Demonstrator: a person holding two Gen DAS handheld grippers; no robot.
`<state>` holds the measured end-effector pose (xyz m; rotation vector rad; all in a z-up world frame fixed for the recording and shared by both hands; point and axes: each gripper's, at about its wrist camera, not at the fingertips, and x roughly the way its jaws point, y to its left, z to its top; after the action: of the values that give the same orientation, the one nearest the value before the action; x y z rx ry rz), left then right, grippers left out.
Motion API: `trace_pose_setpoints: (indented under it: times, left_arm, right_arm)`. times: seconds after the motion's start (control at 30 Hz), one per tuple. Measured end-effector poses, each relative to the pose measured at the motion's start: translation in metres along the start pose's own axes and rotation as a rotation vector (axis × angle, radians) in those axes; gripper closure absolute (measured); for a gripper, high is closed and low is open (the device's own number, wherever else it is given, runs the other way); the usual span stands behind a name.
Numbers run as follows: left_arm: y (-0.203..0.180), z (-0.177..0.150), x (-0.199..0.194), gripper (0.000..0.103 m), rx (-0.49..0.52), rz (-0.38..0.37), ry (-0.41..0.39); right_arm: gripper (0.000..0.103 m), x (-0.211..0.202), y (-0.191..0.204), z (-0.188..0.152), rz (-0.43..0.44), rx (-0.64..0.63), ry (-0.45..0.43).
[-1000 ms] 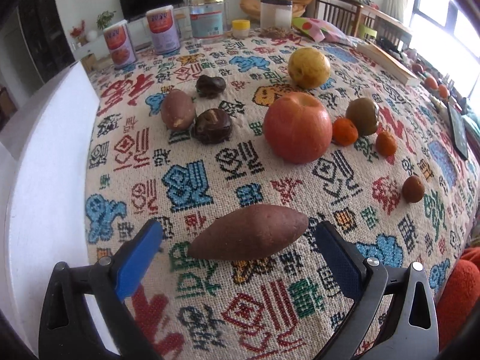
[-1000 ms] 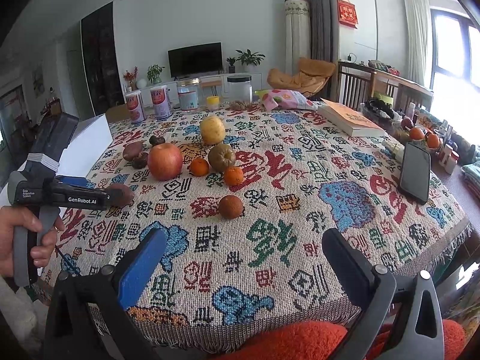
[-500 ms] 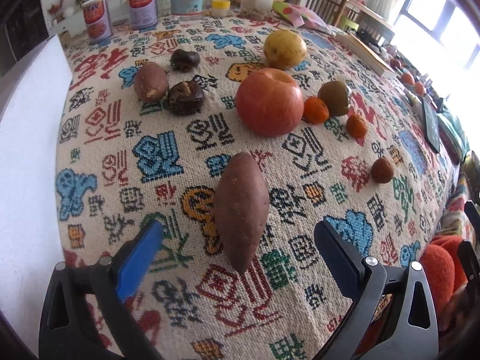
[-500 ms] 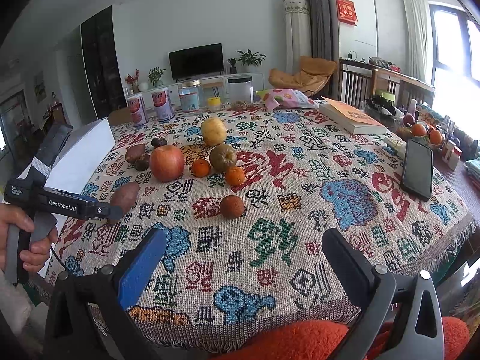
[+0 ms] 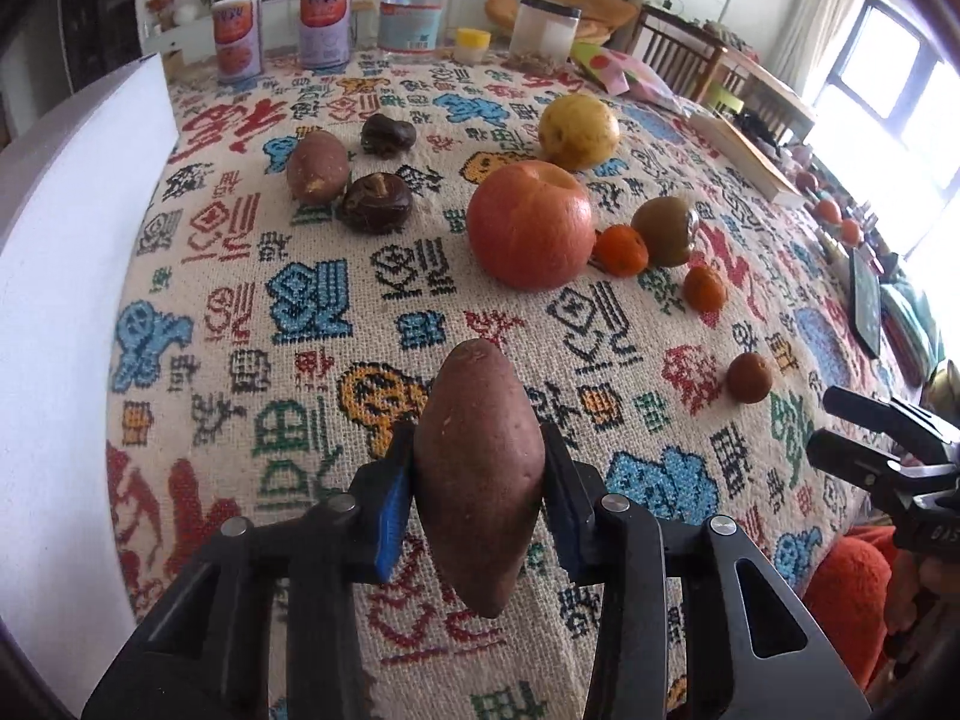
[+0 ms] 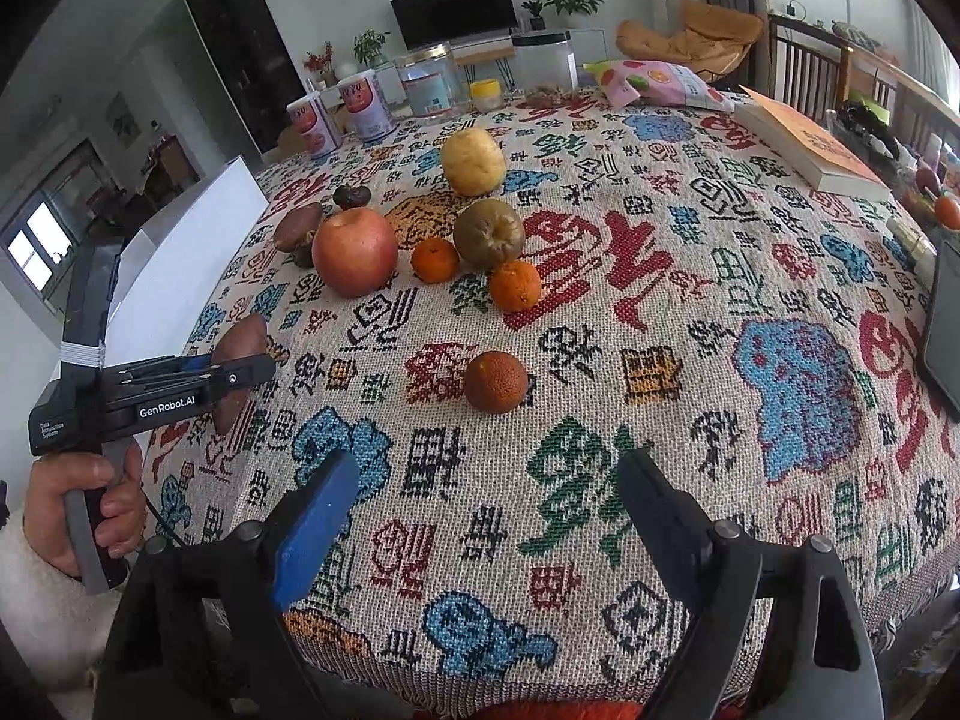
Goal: Organize fruits
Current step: 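Carry the sweet potato into the white box while the right tool carries a small orange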
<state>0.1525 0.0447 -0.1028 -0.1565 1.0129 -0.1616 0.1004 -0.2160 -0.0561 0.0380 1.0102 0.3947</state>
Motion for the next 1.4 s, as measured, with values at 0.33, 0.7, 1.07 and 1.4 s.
trace_pose_setpoints:
  times: [0.33,0.7,1.07,1.4]
  left_arm:
    - [0.004,-0.019,-0.067,0.063,-0.095,-0.125,-0.077]
    - [0.051,-0.024,-0.224,0.063,-0.227,-0.253,-0.250]
    - [0.207,-0.070,-0.222,0.063,-0.501,0.161,-0.212]
    - [0.256,-0.099,-0.170,0.062,-0.564,0.344,-0.125]
  right_arm:
    - [0.074,0.072,0.007,0.025,-0.144,-0.016,0.107]
    - [0.074,-0.025,0.080,0.066,0.228,0.000,-0.012]
    - [0.074,0.027,0.332,0.054,0.603,-0.286,0.147]
    - [0.073,0.093,0.398,0.041,0.529,-0.392,0.213]
